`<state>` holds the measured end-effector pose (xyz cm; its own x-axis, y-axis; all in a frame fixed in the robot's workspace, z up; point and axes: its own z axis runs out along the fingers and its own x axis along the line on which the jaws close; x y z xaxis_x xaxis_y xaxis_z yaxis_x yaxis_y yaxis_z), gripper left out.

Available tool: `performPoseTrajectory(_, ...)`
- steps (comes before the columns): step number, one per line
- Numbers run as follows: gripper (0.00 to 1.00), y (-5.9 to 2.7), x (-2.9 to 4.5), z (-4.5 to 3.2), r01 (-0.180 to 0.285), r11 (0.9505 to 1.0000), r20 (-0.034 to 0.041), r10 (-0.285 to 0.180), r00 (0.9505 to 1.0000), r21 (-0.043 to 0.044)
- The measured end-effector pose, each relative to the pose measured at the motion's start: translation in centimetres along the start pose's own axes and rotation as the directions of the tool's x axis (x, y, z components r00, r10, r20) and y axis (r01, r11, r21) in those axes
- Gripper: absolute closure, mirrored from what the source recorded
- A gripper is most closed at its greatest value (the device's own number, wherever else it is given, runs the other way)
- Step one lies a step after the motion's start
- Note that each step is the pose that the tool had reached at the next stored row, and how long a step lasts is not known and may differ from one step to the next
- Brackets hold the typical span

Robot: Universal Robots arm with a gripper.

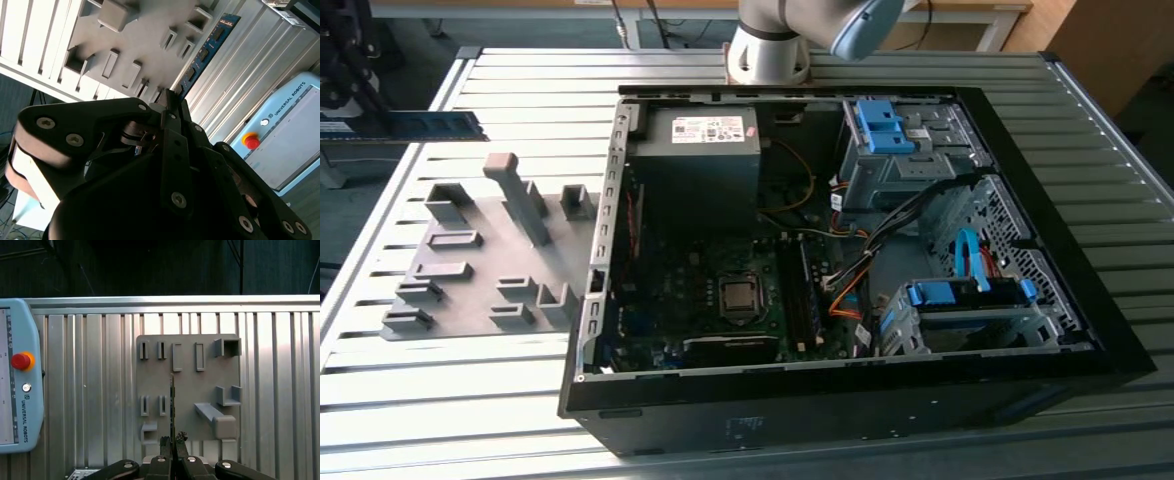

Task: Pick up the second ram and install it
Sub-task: 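Pick up the second ram and move it above second insertion slot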

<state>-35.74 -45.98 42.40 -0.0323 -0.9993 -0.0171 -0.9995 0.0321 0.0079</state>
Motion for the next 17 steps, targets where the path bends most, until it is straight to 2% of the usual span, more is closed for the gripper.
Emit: performPoseTrajectory(17,0.86,-1.02,-0.03,-0.01,0.0,1.0,0.0,0.0,1.0,-0.0001)
